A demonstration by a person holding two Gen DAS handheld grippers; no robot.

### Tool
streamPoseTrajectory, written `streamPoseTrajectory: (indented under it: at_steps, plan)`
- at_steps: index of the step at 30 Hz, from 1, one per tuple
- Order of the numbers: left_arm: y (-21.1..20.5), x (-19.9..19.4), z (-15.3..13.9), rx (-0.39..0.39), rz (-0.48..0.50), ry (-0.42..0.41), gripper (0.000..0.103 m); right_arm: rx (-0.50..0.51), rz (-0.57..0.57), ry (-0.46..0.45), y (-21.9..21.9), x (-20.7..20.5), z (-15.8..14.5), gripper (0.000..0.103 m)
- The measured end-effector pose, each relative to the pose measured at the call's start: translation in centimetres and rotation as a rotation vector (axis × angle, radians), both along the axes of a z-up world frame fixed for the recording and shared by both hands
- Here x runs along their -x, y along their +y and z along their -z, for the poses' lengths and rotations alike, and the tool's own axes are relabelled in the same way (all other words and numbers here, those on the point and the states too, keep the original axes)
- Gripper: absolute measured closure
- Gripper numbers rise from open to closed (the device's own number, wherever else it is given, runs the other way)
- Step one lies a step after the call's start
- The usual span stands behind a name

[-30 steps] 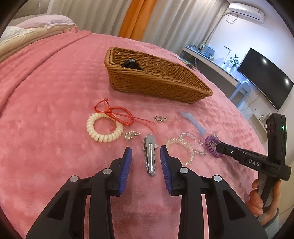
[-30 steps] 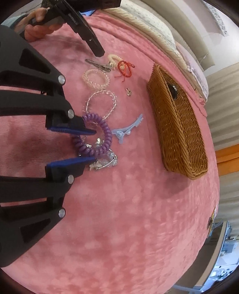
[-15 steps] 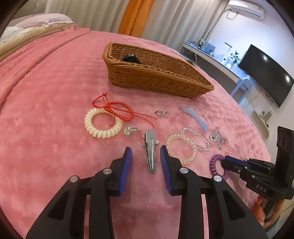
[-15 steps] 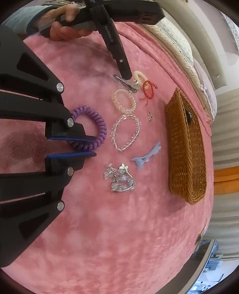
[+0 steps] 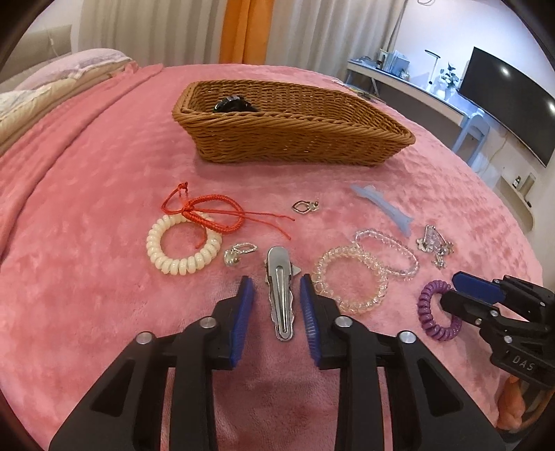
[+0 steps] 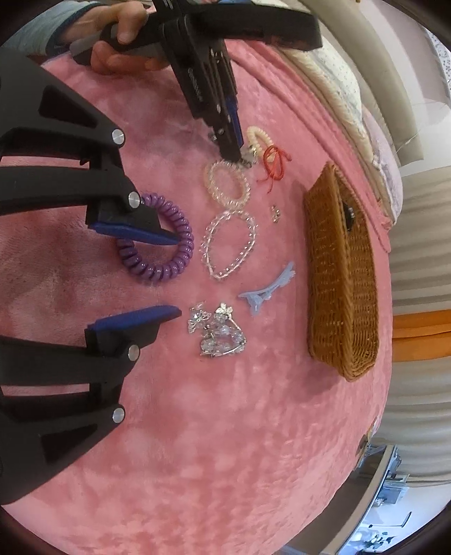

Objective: Organize jewelry
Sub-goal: 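Grasp the purple coil hair tie with the right tool while the left tool grasps another silver hair clip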

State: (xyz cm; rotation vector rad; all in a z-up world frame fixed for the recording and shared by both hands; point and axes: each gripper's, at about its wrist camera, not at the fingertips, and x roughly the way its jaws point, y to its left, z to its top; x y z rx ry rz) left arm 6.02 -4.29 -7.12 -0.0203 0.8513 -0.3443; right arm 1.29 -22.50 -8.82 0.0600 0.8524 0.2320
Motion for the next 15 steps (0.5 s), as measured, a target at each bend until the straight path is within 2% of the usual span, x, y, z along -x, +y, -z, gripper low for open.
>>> streamPoseTrajectory:
  at_steps: [4,6,11,15]
  plan:
    - [-0.2,0.2,0.0,-0.008,0.005,-0.009,0.091,0.067,-0.003,-0.013,1.2,0.1,0.3,0.071]
    - [-0.4,0.4,0.0,-0.019,0.005,-0.018,0.091,0.091,-0.01,-0.023,1.6,0.2,0.4,0.089]
    - [-0.4,1.1,-0.4,-0.011,0.009,-0.049,0.091,0.113,-0.041,-0.056,2.3,0.9,0.1,0.093]
    - [0.1,2.1,-1.4,0.021,0.011,-0.105,0.091,0.077,-0.053,-0.091,2.0,1.6,-0.9,0.094]
